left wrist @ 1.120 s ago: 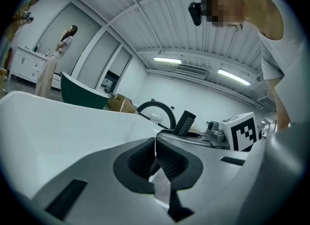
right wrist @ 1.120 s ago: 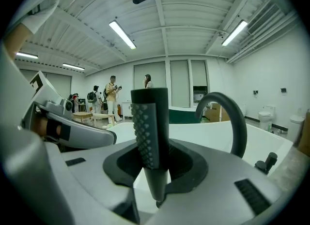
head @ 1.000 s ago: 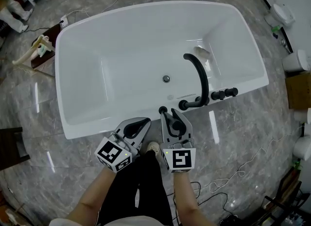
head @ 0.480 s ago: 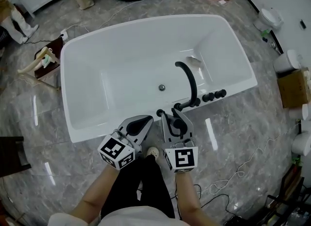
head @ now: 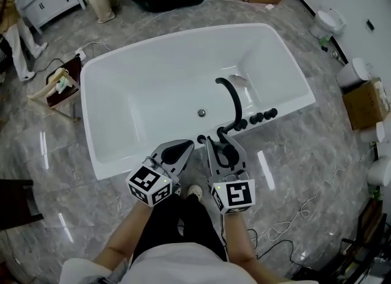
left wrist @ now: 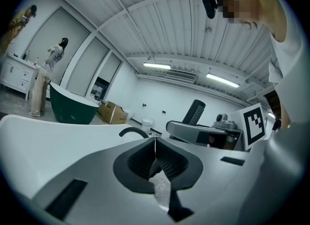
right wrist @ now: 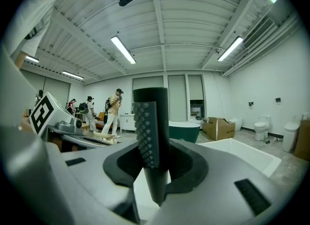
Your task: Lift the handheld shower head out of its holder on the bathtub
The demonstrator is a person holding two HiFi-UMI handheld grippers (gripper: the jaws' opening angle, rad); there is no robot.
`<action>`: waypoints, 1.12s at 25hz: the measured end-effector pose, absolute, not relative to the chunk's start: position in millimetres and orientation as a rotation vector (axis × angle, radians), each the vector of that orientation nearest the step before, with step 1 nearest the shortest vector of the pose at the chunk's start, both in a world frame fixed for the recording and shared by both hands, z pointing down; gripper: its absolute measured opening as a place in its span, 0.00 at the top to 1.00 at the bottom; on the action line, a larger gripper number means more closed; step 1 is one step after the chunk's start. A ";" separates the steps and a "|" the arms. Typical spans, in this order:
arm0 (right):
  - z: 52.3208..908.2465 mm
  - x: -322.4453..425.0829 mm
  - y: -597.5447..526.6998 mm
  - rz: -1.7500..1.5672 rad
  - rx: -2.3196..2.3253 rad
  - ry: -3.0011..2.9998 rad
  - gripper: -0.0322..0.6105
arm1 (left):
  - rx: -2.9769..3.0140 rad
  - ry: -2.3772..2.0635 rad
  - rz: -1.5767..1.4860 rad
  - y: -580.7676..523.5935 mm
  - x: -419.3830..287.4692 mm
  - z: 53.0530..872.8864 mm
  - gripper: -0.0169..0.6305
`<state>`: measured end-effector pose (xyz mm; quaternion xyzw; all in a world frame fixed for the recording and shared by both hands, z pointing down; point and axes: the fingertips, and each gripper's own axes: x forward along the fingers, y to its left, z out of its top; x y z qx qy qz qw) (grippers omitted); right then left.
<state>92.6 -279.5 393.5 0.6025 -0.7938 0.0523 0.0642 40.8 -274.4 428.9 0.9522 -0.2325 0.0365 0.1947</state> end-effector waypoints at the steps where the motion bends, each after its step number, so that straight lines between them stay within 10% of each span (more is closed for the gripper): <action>1: 388.5 93.9 -277.2 0.150 1.827 -2.394 0.77 | 2.672 -0.649 0.098 -273.1 41.1 425.9 0.95; 28: 285.9 240.2 -195.2 0.037 2.394 -2.106 0.77 | 2.824 -0.146 0.083 -222.1 157.5 363.6 0.95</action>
